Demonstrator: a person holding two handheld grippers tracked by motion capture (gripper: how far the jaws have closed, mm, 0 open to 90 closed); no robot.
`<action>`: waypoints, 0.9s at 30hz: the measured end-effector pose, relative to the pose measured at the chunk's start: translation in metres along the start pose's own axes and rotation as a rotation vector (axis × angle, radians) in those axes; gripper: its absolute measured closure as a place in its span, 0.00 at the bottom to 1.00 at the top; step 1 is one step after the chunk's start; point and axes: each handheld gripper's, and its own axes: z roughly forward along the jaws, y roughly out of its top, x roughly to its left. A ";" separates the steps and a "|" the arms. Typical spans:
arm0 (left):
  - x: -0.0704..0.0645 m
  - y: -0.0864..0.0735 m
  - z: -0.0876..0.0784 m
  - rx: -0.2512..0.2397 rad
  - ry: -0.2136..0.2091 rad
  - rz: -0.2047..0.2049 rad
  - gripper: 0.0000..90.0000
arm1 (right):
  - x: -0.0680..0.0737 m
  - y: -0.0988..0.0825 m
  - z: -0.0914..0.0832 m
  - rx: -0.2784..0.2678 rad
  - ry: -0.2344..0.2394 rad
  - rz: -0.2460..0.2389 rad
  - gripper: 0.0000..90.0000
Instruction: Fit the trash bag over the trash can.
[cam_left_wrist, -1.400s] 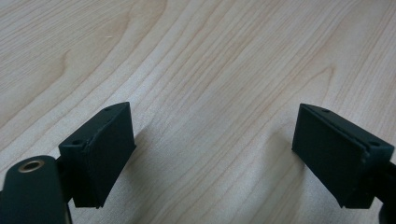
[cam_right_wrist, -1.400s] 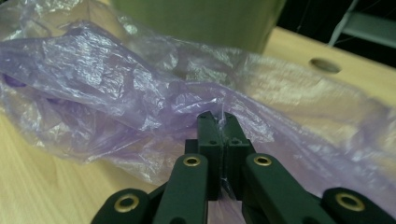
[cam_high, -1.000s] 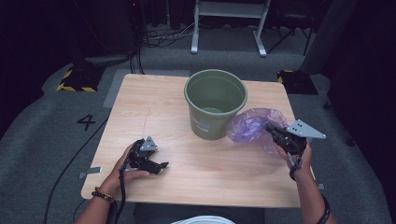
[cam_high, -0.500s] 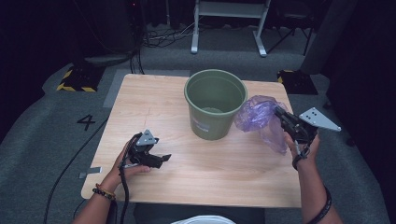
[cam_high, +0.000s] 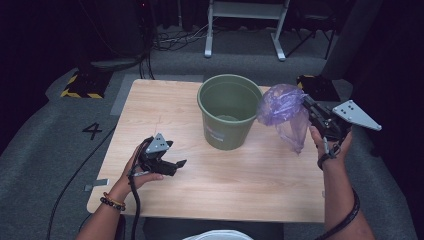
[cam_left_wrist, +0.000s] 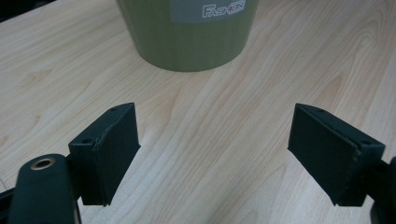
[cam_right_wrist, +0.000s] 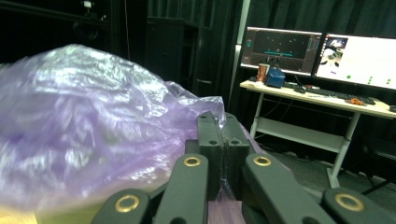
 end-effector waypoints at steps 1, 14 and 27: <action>-0.001 0.002 -0.001 -0.005 0.001 0.006 0.18 | 0.000 0.001 0.000 0.000 0.005 0.000 1.00; -0.008 0.073 -0.023 -0.191 0.015 0.087 0.18 | 0.044 -0.001 0.046 0.078 0.038 -0.139 1.00; -0.019 0.133 -0.023 -0.318 0.031 0.152 0.20 | 0.079 -0.011 0.074 0.163 0.145 -0.254 1.00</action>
